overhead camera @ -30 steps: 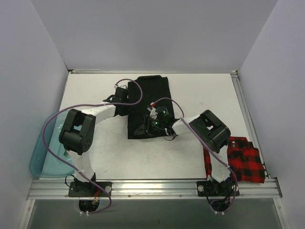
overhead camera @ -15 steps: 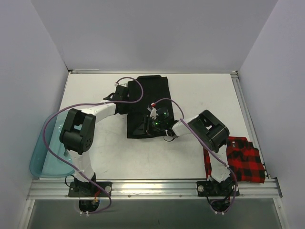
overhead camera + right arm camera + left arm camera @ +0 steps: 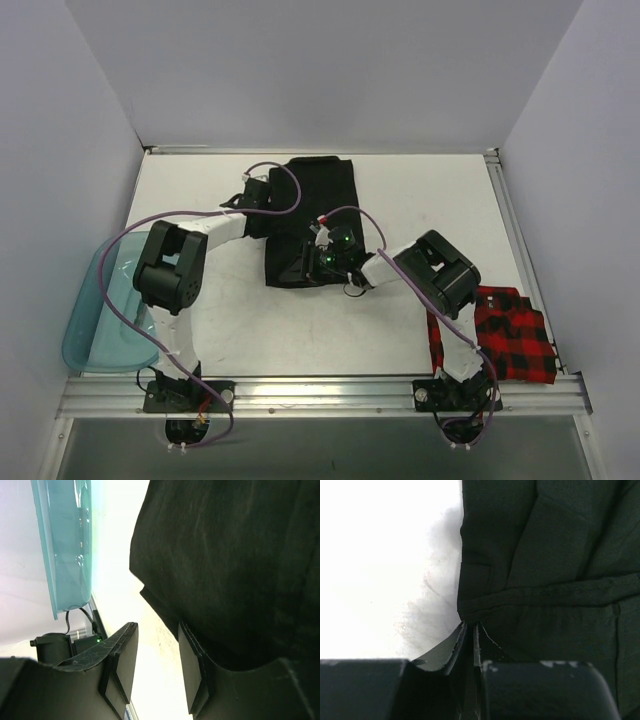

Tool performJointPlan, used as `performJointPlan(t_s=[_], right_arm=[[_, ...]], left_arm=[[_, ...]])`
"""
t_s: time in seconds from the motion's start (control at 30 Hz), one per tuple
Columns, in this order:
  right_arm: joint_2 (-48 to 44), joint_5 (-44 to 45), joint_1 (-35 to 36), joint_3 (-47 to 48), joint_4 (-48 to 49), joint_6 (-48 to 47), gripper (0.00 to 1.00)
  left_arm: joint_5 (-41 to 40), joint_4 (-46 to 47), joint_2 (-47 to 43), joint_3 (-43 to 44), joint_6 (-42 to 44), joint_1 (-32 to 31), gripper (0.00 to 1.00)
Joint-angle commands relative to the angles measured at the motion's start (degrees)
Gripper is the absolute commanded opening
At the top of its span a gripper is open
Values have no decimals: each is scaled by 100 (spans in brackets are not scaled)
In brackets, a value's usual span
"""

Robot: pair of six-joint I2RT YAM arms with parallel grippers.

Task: Fold and stack the long sleeve shirts
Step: Fold the shirt

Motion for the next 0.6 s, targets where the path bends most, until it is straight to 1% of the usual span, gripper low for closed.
performJointPlan(t_s=[0.0,0.23,0.3,0.43,0.47,0.53,0.57], right_arm=[[176,85,26,-282,-666,-103,39],[106,50,18,-388,-754,-50,39],[79,50,18,-405,-903,-41,39],[-43,-73,18,-485,-921,11,39],[-87,-99,18,-476,-964,-15,39],[-315,-178,-43,-432,-1052,-67,39],[-421,-187,-70,-380,-1201,-120,39]], left_arm=[[-347,857,122,297,109,207,15],[-506,1235,202,201,-31,313,15],[-523,1525,158,96,-40,330,16],[-471,1561,105,77,-58,339,31],[-427,1578,61,43,-58,339,36],[-278,1622,-210,-141,-119,330,43],[-268,1648,-333,-212,-154,330,51]])
